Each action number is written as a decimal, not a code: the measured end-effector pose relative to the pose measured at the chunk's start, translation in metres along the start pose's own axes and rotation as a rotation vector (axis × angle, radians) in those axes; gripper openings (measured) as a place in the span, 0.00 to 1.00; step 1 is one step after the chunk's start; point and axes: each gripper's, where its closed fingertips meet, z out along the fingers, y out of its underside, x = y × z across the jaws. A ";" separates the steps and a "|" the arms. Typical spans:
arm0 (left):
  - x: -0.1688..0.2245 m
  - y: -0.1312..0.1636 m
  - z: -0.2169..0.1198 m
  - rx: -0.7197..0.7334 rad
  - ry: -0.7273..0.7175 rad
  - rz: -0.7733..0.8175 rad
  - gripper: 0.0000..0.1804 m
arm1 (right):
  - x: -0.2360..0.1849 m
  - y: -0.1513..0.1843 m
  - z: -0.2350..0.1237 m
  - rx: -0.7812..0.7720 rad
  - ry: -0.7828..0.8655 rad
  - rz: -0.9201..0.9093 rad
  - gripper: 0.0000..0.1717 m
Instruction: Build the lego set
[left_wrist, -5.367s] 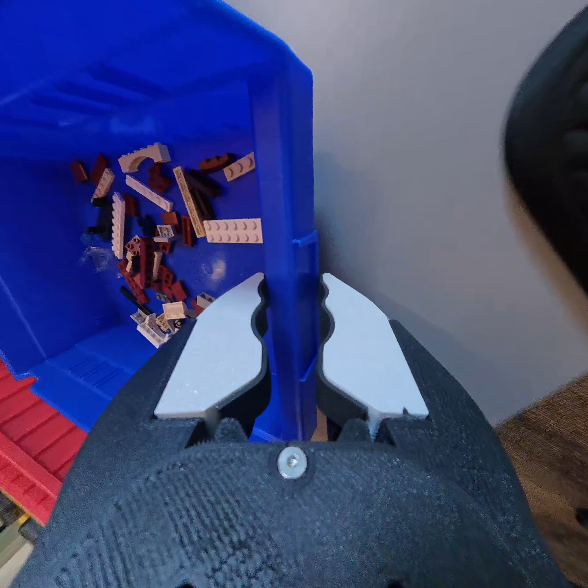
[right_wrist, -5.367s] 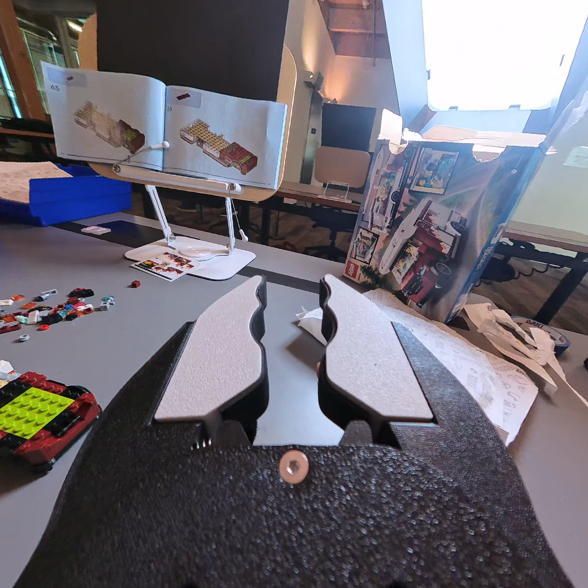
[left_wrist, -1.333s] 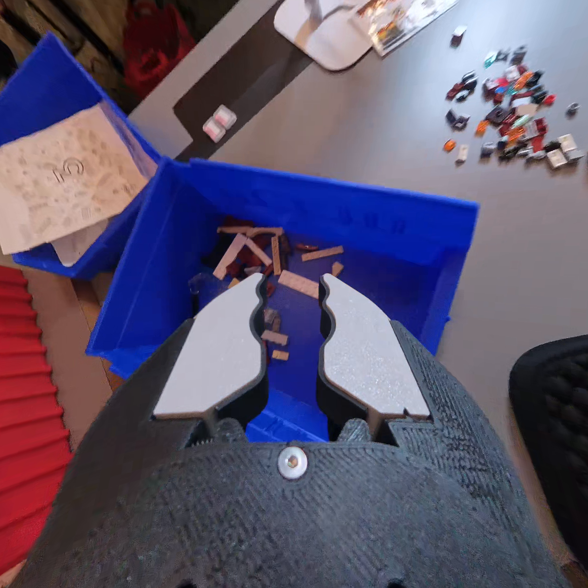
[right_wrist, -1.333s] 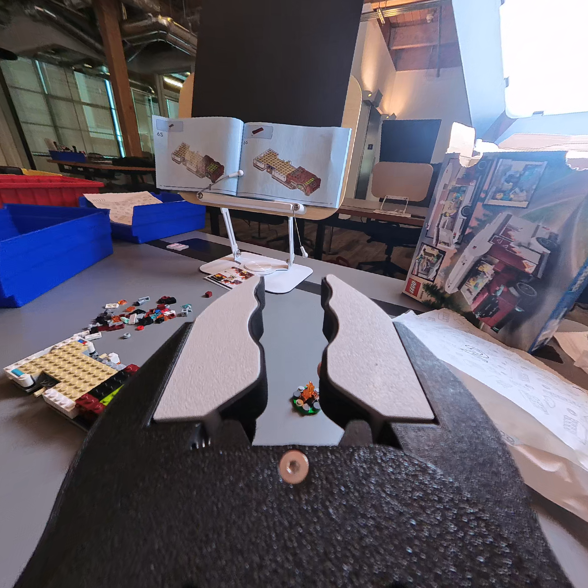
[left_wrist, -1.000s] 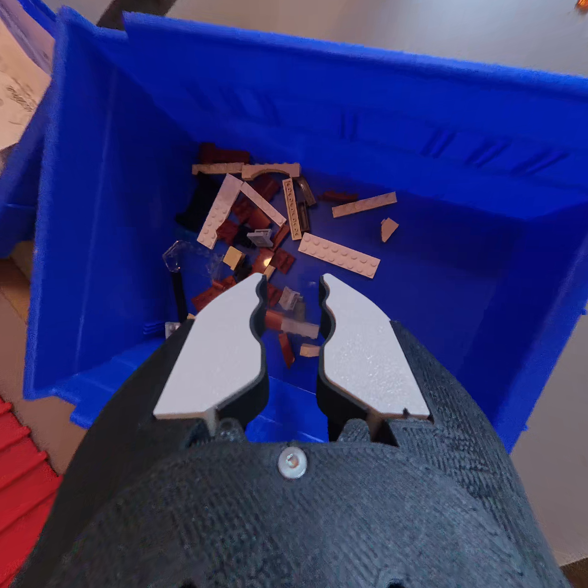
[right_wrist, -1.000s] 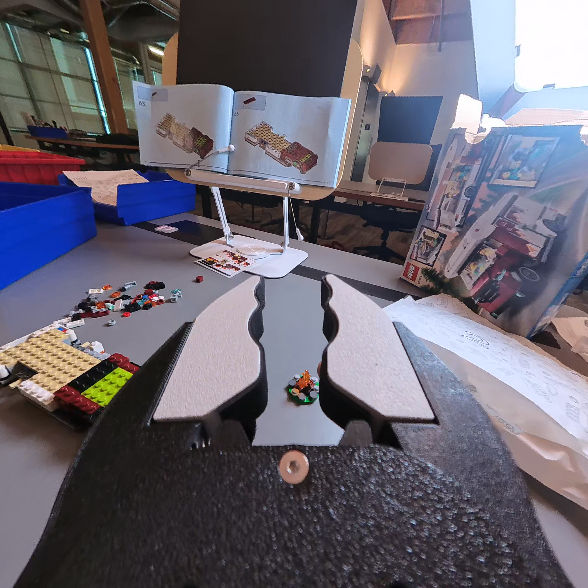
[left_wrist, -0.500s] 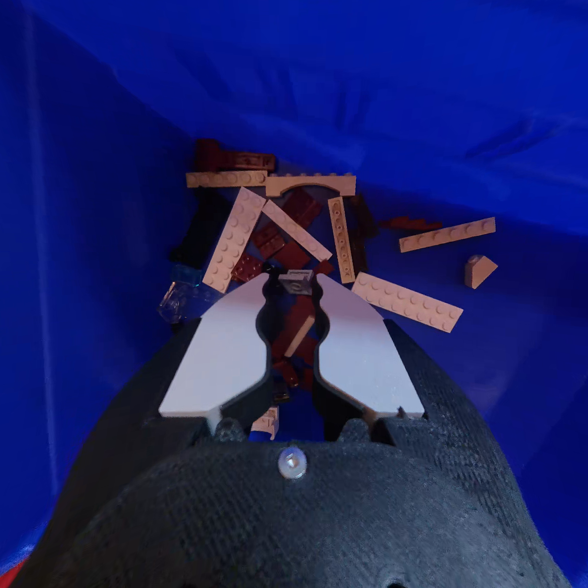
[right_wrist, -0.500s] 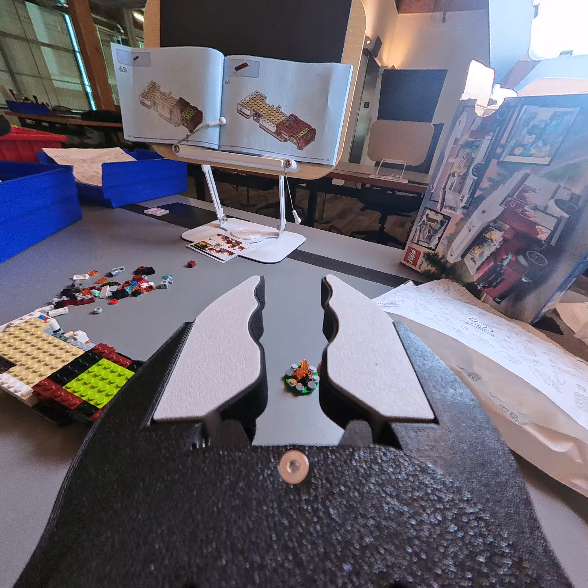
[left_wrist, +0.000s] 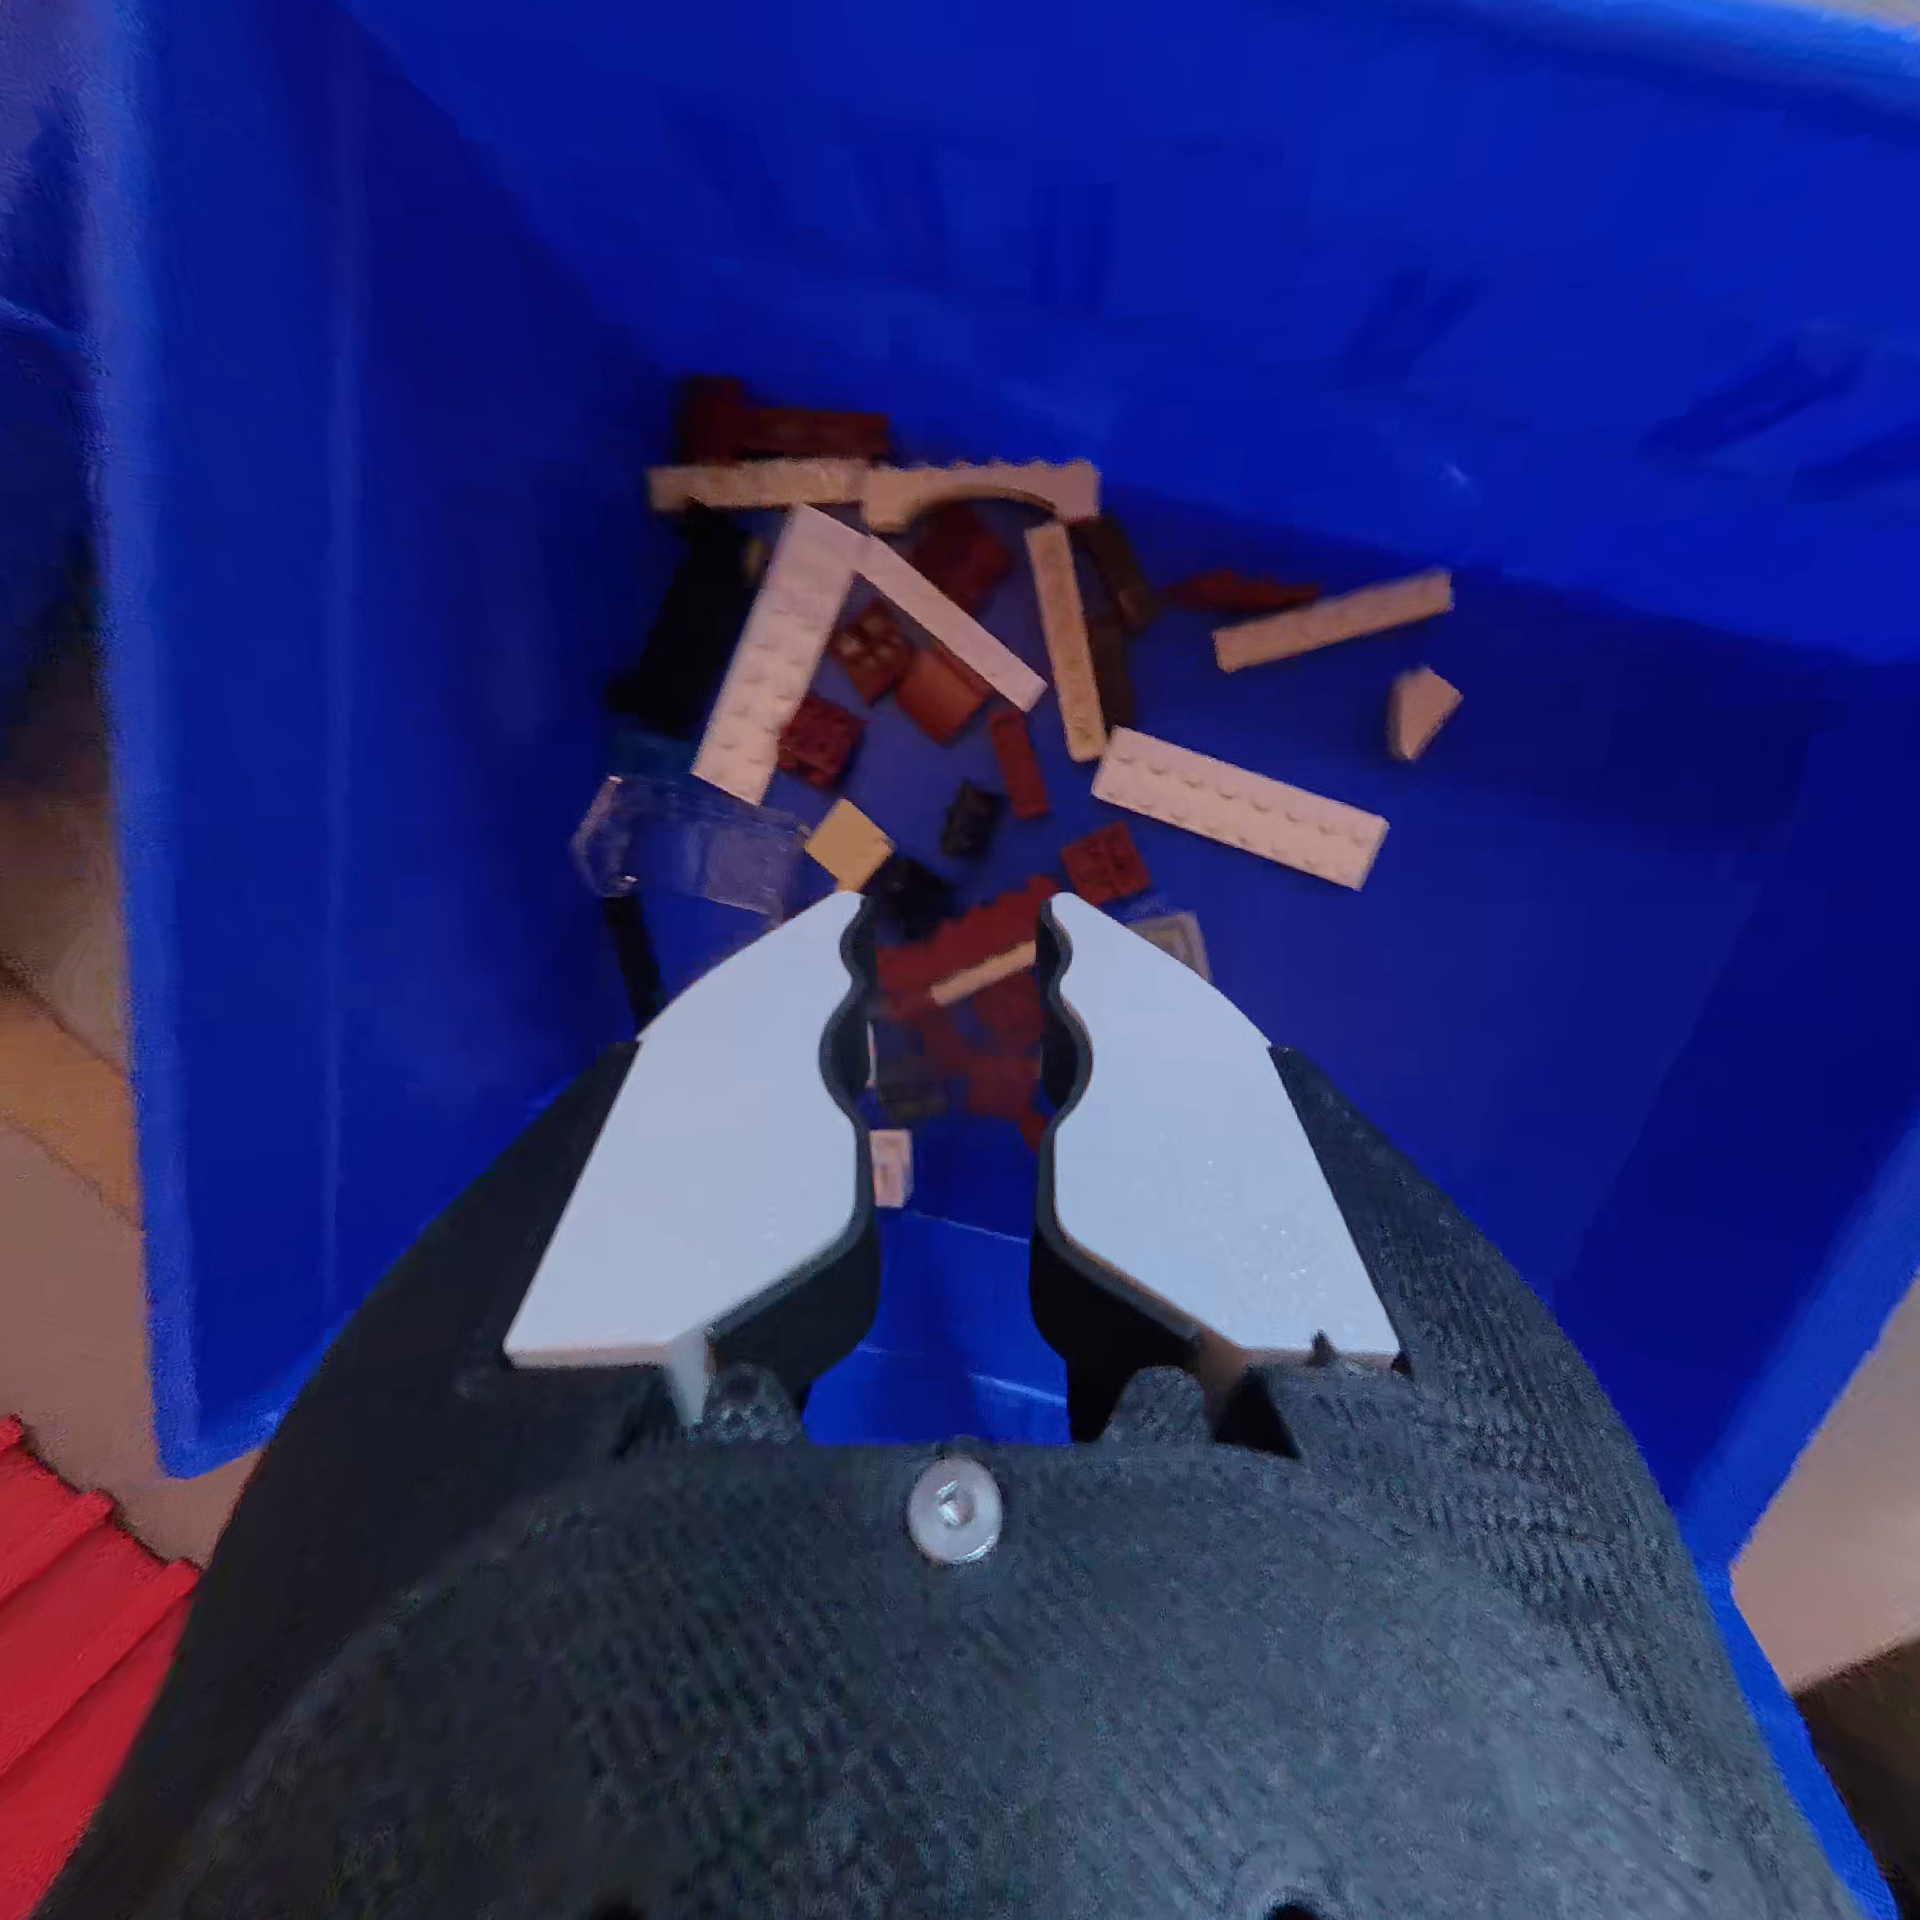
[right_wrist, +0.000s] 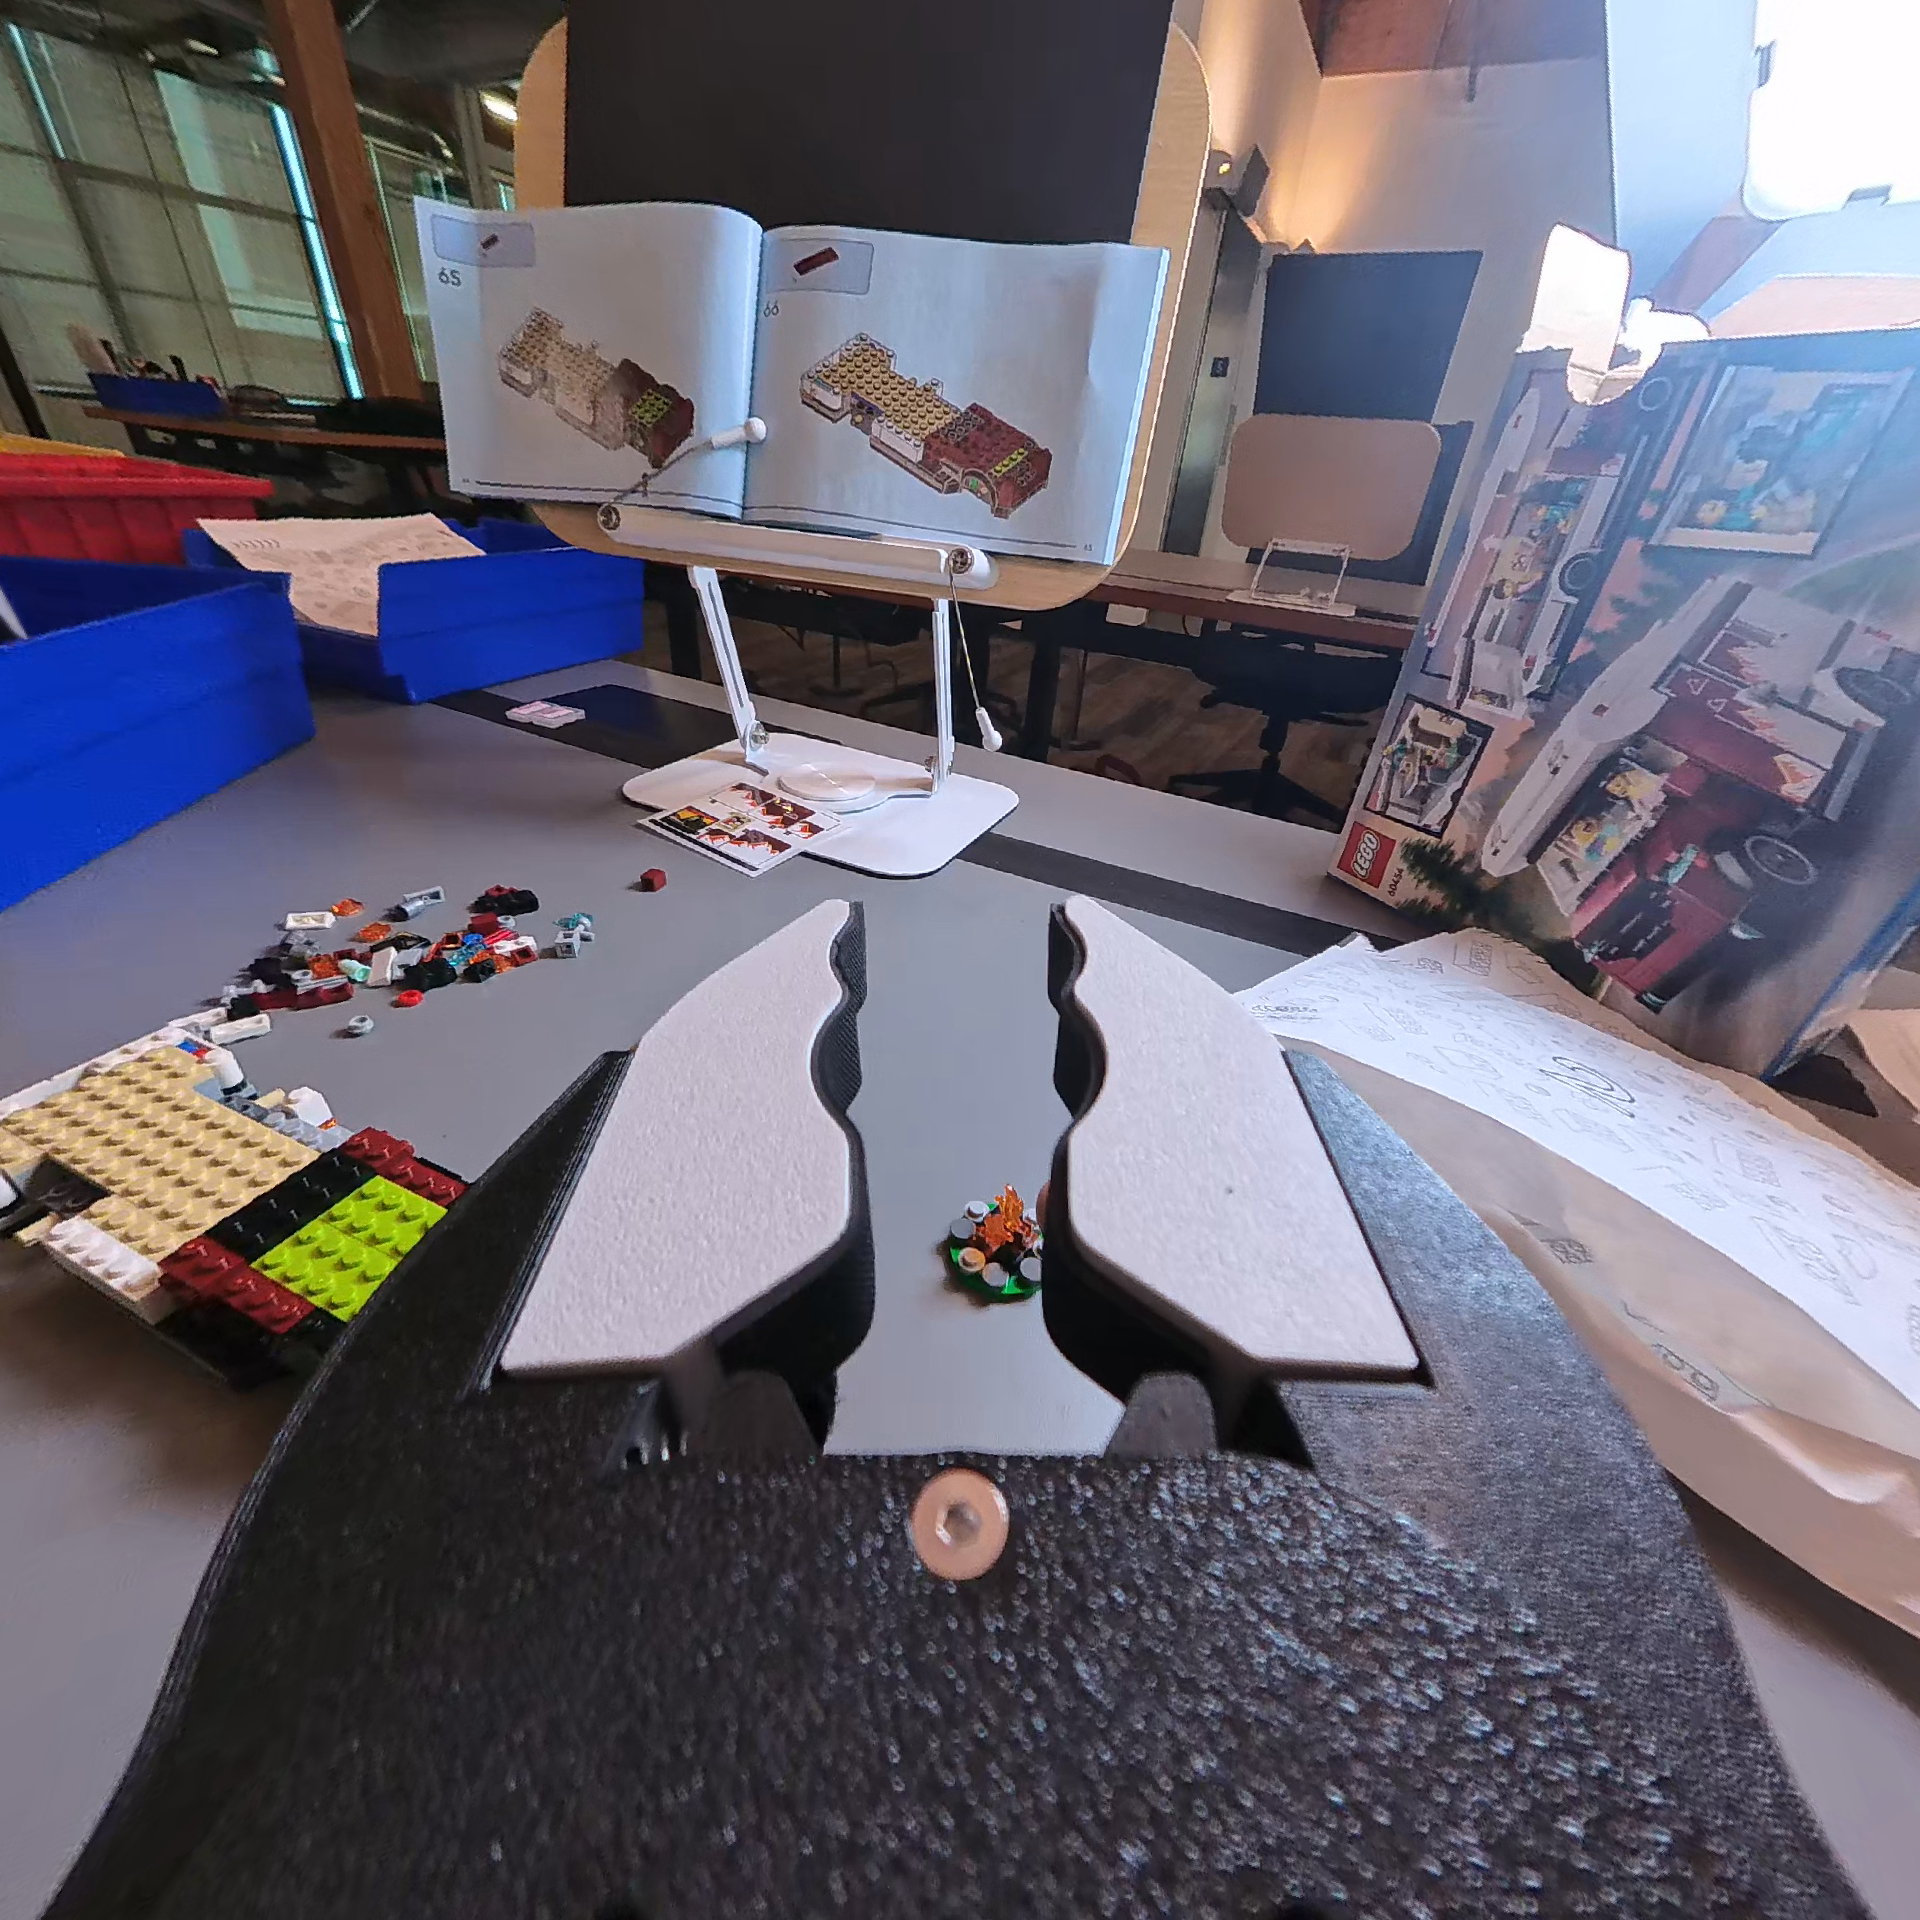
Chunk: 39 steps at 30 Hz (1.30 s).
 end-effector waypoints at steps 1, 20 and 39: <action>-0.008 -0.005 0.000 0.023 -0.024 -0.025 0.16 | 0.000 0.000 0.000 -0.001 0.000 0.000 0.20; -0.036 -0.039 0.067 0.004 -0.009 -0.079 0.18 | 0.002 0.008 0.003 -0.030 0.013 0.004 0.20; -0.021 -0.019 0.004 0.047 0.017 -0.077 0.12 | -0.003 0.006 0.003 -0.020 -0.008 0.003 0.19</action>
